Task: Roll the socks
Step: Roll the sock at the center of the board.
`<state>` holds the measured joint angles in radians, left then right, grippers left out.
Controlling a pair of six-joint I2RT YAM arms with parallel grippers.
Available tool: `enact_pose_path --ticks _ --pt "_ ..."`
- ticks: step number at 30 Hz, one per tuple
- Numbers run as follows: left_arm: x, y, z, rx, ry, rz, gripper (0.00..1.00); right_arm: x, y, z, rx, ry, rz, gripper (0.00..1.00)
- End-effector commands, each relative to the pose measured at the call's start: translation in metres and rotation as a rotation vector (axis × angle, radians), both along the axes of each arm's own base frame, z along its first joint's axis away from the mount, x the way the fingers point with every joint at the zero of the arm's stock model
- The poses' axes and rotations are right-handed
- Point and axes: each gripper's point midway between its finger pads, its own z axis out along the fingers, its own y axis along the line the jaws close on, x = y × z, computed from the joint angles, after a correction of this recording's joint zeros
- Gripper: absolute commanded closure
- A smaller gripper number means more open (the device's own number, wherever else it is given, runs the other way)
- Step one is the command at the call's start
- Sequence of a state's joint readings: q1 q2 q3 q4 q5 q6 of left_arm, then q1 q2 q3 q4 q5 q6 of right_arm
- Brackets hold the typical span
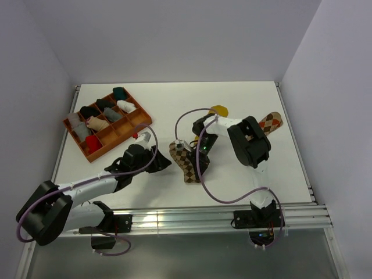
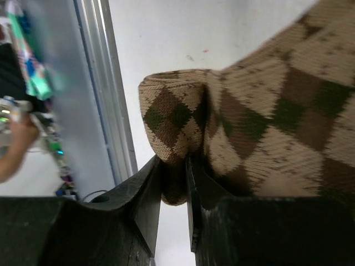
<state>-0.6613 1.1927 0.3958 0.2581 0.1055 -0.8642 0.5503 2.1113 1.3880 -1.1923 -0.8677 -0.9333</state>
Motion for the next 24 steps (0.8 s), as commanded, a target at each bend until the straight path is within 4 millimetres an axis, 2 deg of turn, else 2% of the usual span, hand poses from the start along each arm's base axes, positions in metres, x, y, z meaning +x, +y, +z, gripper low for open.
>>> enact_pose_path --ticks 1,8,14,18,24 --pt "0.007 -0.015 0.037 -0.014 -0.218 -0.083 0.50 0.007 -0.005 0.003 -0.032 0.102 -0.039 0.71" --pt "-0.017 -0.056 0.049 0.050 -0.351 -0.329 0.47 0.023 -0.007 -0.016 -0.129 0.139 -0.115 0.71" --pt "-0.020 -0.086 0.047 0.065 -0.389 -0.425 0.45 0.024 -0.011 -0.025 -0.184 0.129 -0.134 0.71" --pt "-0.023 -0.102 0.030 0.074 -0.370 -0.478 0.45 0.022 -0.014 -0.028 -0.198 0.134 -0.136 0.71" --pt "-0.032 -0.117 0.019 0.055 -0.366 -0.521 0.45 0.022 -0.015 -0.032 -0.211 0.130 -0.143 0.71"
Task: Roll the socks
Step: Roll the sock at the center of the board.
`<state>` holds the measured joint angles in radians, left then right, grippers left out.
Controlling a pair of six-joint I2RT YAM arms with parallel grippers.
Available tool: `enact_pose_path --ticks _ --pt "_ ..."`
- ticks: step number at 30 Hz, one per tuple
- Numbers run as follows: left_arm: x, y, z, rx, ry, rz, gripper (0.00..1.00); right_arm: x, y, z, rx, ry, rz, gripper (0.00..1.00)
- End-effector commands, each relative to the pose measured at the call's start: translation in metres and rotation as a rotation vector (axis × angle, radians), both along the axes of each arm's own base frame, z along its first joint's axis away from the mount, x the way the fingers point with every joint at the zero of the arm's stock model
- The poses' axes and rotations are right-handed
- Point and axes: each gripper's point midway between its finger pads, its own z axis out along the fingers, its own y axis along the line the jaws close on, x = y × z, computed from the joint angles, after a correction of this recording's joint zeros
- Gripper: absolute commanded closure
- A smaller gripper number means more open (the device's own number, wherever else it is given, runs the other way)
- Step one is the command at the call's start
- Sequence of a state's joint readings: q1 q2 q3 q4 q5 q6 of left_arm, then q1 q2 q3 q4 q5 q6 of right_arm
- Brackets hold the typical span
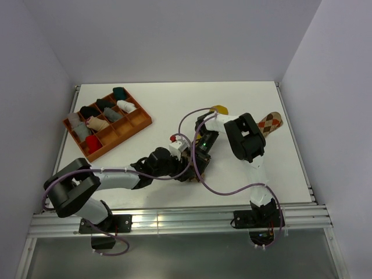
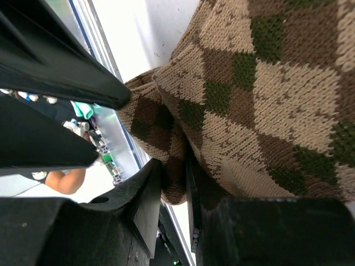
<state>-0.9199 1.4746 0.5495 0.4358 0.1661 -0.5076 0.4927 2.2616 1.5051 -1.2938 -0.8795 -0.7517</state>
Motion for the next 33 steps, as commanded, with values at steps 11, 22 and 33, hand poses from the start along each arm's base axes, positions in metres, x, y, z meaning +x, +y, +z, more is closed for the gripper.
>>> enact_pose_path --ticks 11,22,33 --pt "-0.003 -0.029 -0.002 -0.060 -0.021 -0.050 0.47 0.014 -0.005 -0.022 -0.036 -0.079 0.025 0.71" --pt "-0.015 -0.016 -0.033 -0.038 0.076 -0.008 0.72 0.017 0.009 -0.001 -0.002 -0.067 -0.051 0.68" --pt "-0.027 0.001 -0.059 -0.019 0.172 0.065 1.00 0.030 0.013 0.017 0.042 -0.172 -0.114 0.56"
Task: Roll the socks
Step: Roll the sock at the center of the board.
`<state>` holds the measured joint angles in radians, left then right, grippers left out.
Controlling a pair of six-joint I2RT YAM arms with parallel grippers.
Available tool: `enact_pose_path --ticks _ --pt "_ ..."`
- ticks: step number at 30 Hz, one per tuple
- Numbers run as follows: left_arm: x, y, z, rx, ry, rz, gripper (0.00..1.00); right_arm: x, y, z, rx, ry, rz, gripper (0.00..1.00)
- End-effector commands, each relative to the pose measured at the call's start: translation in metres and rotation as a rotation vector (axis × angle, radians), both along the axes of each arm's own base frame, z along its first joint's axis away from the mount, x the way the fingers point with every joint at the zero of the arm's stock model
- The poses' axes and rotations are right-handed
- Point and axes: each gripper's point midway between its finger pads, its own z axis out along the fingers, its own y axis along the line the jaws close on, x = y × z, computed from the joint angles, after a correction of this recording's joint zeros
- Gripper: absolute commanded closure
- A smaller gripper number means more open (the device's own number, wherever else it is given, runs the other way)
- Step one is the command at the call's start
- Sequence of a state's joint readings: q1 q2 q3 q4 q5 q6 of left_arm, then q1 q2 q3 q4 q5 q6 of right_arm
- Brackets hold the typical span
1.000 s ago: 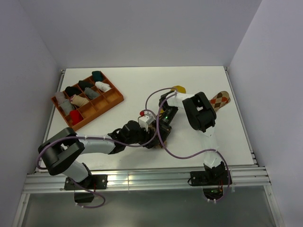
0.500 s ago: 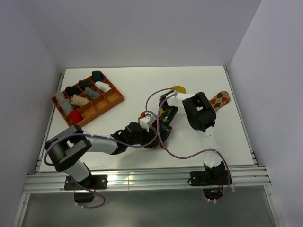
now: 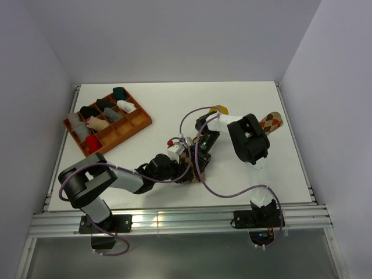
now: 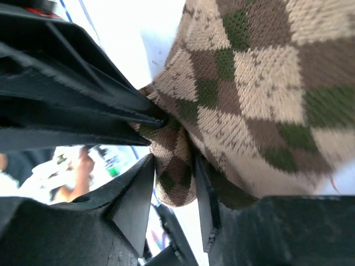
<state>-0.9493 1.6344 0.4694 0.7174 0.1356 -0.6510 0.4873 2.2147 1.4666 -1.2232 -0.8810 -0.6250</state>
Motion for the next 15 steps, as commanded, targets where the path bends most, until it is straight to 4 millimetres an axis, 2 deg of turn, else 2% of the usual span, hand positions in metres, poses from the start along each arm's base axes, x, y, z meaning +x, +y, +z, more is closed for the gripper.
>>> enact_pose_path --ticks 1,6,10,15 --pt "-0.022 0.013 -0.030 0.058 0.098 -0.005 1.00 0.035 0.009 0.016 0.091 -0.209 -0.046 0.56" --pt "-0.029 0.018 -0.038 0.055 0.148 0.005 1.00 0.052 0.006 0.028 0.120 -0.265 -0.115 0.55" --pt "-0.038 0.026 -0.041 0.025 0.208 0.001 1.00 0.068 -0.004 0.034 0.141 -0.416 -0.148 0.54" --pt "-0.037 0.032 -0.040 -0.032 0.311 0.012 1.00 0.079 -0.021 0.040 0.129 -0.646 -0.135 0.53"
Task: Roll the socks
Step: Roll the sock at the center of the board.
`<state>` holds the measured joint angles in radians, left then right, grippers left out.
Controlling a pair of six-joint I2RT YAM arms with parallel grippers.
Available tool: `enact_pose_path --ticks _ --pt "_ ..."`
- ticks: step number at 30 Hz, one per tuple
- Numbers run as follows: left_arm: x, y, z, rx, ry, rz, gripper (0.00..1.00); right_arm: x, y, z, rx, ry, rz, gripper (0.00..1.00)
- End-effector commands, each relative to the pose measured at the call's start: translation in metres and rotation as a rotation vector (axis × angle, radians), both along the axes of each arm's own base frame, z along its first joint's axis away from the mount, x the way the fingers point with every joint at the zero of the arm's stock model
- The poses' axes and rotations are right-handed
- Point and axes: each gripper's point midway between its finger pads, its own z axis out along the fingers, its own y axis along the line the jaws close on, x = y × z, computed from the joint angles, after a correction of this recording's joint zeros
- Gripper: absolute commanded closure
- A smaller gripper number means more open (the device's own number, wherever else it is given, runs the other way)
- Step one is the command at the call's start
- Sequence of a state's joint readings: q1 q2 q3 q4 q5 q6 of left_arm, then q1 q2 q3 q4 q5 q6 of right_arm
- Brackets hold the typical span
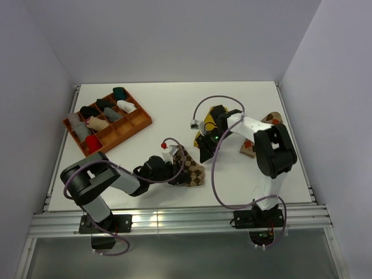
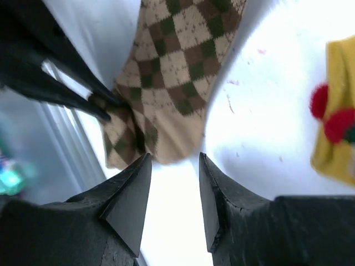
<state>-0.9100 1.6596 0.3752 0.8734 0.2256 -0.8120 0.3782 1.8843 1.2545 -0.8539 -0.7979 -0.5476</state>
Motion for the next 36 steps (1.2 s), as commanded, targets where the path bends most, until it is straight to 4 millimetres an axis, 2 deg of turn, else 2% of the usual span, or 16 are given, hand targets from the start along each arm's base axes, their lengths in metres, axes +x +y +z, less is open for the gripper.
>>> enact_pose_path --ticks 1,3,4,9,10,12,13,14,18,21,28,33,36 --pt "-0.025 0.023 -0.038 0.073 0.189 -0.030 1.00 0.022 -0.004 0.020 0.023 -0.275 0.002 0.53" --pt "-0.026 0.026 -0.039 0.065 0.249 -0.028 1.00 0.015 -0.009 0.019 0.026 -0.324 0.024 0.52" --pt "-0.026 0.026 -0.040 0.062 0.271 -0.035 1.00 0.015 -0.009 0.029 0.043 -0.377 0.030 0.52" --pt "-0.024 0.033 -0.041 0.037 0.400 -0.039 1.00 -0.007 -0.011 0.045 0.101 -0.516 0.136 0.43" --pt "-0.025 0.036 -0.047 0.066 0.449 -0.027 1.00 -0.011 -0.007 0.045 0.101 -0.543 0.165 0.41" --pt "-0.024 0.038 -0.049 0.066 0.504 -0.035 1.00 -0.024 -0.006 0.043 0.093 -0.578 0.201 0.39" --pt "-0.021 0.037 -0.050 0.070 0.525 -0.035 1.00 -0.021 -0.004 0.040 0.065 -0.629 0.211 0.37" --pt "-0.024 0.040 -0.055 0.096 0.568 -0.031 1.00 -0.034 0.006 0.038 0.070 -0.656 0.267 0.36" --pt "-0.024 0.046 -0.061 0.128 0.645 -0.017 1.00 -0.061 0.020 0.025 0.042 -0.785 0.380 0.33" --pt "-0.021 0.050 -0.063 0.142 0.675 -0.009 1.00 -0.063 0.030 0.024 0.039 -0.898 0.431 0.30" --pt "-0.023 0.051 -0.070 0.153 0.713 -0.017 1.00 -0.065 0.042 0.020 0.034 -1.019 0.481 0.26" --pt "-0.023 0.049 -0.072 0.148 0.733 -0.026 1.00 -0.077 0.046 0.007 0.024 -1.009 0.545 0.26" --pt "-0.023 0.050 -0.074 0.159 0.735 -0.030 1.00 -0.083 0.048 0.001 0.023 -0.995 0.572 0.29"
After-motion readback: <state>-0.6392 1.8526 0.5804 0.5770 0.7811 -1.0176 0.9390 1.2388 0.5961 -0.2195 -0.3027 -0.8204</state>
